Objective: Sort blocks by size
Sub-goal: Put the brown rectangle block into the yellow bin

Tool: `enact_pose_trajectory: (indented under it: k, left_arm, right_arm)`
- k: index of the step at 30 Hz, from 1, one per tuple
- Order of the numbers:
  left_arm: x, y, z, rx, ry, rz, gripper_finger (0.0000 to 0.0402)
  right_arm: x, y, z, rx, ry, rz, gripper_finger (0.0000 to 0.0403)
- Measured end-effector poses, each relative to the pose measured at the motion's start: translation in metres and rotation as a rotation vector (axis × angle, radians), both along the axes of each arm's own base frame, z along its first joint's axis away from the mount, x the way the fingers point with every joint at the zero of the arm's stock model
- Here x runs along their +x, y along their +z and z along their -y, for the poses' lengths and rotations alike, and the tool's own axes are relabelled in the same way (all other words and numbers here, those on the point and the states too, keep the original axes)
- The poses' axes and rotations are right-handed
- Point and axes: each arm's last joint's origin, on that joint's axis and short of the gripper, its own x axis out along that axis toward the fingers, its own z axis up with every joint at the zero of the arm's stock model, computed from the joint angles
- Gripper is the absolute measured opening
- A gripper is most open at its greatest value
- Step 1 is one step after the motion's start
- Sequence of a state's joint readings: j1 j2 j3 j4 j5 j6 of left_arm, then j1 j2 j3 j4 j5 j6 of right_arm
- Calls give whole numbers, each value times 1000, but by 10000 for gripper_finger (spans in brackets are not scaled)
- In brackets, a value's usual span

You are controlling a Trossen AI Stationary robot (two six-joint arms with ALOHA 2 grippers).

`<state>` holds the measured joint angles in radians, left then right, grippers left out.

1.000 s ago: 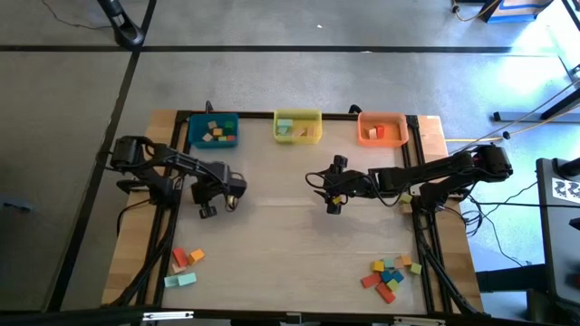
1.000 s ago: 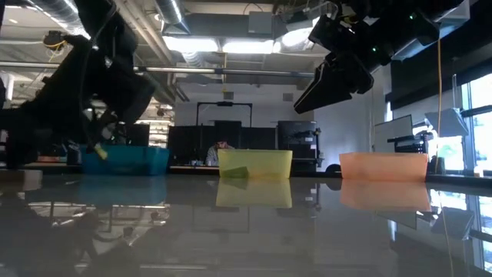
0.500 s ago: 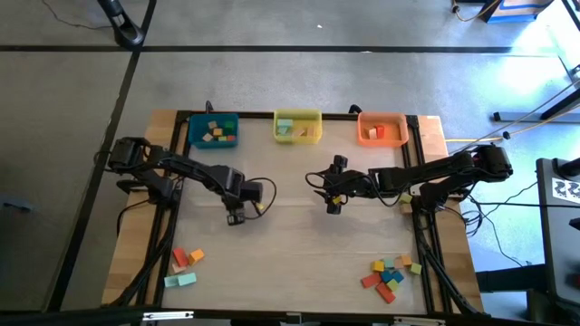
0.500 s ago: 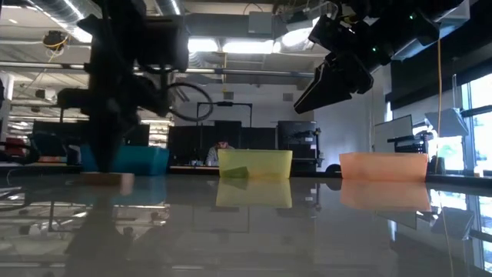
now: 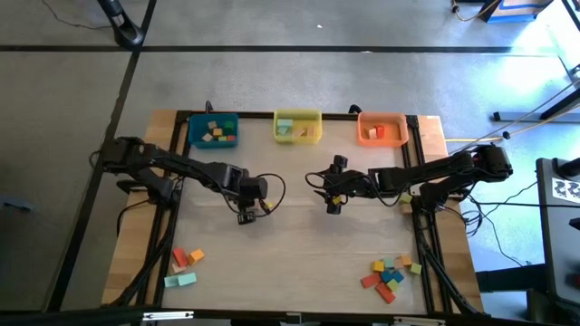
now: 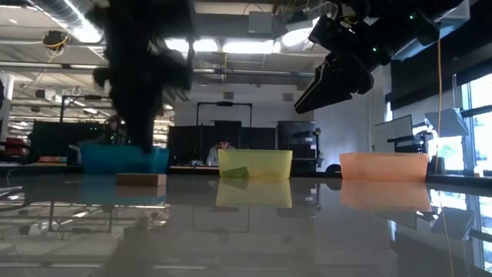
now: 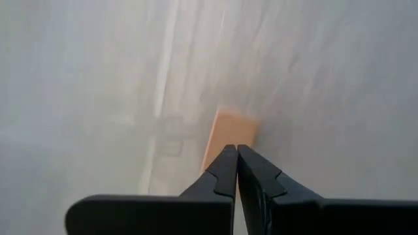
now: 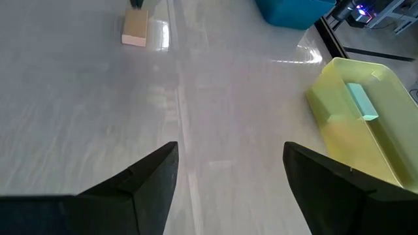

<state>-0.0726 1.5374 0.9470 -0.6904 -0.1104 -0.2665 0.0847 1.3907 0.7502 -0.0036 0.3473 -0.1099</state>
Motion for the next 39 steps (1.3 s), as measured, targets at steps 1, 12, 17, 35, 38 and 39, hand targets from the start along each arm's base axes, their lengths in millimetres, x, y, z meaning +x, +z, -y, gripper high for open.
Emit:
enact_pose_trajectory:
  k: [1,12,17,35,38,39]
  left_arm:
    - [-1,7,1,13,-13,27,1]
    - [-10,33,20,159,-84,257,1]
    - [-14,17,22,159,-92,255,4]
    - [-27,-10,17,149,-24,109,218]
    - [-31,-18,15,156,-14,84,222]
    - [-32,-20,14,155,-11,87,222]
  right_arm:
    - [0,0,0,0,0,0,276]
    - [0,0,0,0,0,2,276]
    - [0,0,0,1,0,2,276]
    - [0,0,0,1,0,3,276]
    - [0,0,0,1,0,3,276]
    - [0,0,0,1,0,3,276]
